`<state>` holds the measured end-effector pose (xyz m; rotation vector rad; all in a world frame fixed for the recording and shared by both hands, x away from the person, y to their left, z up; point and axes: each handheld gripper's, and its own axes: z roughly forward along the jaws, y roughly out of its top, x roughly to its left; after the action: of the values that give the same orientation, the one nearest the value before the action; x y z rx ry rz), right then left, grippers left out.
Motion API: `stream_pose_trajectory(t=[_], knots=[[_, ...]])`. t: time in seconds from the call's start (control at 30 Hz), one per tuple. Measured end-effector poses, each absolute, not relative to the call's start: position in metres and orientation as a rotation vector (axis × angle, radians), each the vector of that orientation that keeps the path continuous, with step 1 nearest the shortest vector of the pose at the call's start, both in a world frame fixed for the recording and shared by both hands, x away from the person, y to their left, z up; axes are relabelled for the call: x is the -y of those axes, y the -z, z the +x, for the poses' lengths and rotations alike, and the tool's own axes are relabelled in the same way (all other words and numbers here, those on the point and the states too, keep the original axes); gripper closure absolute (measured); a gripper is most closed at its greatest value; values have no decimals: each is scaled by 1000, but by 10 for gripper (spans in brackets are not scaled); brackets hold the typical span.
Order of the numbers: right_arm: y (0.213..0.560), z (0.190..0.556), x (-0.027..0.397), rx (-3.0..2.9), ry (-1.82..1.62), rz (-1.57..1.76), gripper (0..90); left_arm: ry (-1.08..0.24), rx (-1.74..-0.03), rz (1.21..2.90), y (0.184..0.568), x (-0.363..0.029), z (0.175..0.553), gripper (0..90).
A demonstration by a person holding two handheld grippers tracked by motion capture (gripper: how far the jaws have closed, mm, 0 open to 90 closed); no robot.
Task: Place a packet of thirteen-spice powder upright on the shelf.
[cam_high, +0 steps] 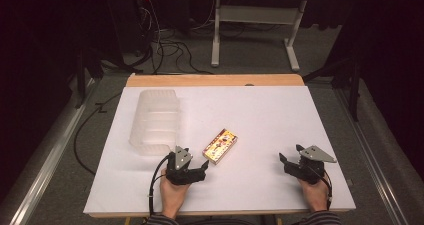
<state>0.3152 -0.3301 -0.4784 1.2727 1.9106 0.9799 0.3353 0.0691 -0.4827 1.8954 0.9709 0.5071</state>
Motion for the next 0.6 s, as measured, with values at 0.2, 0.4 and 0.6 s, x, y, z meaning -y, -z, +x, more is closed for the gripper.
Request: stream_pose_trajectory(t=[0.2, 0.4, 0.6], knots=[[478, 315, 330, -1910, -976, 1276, 283, -505, -969, 1901, 483, -69, 335, 174], [479, 316, 329, -1915, -974, 1281, 281, -516, -962, 1907, 483, -68, 335, 177], [478, 316, 329, -1917, -972, 1288, 280, -537, -961, 1923, 483, -66, 334, 191]])
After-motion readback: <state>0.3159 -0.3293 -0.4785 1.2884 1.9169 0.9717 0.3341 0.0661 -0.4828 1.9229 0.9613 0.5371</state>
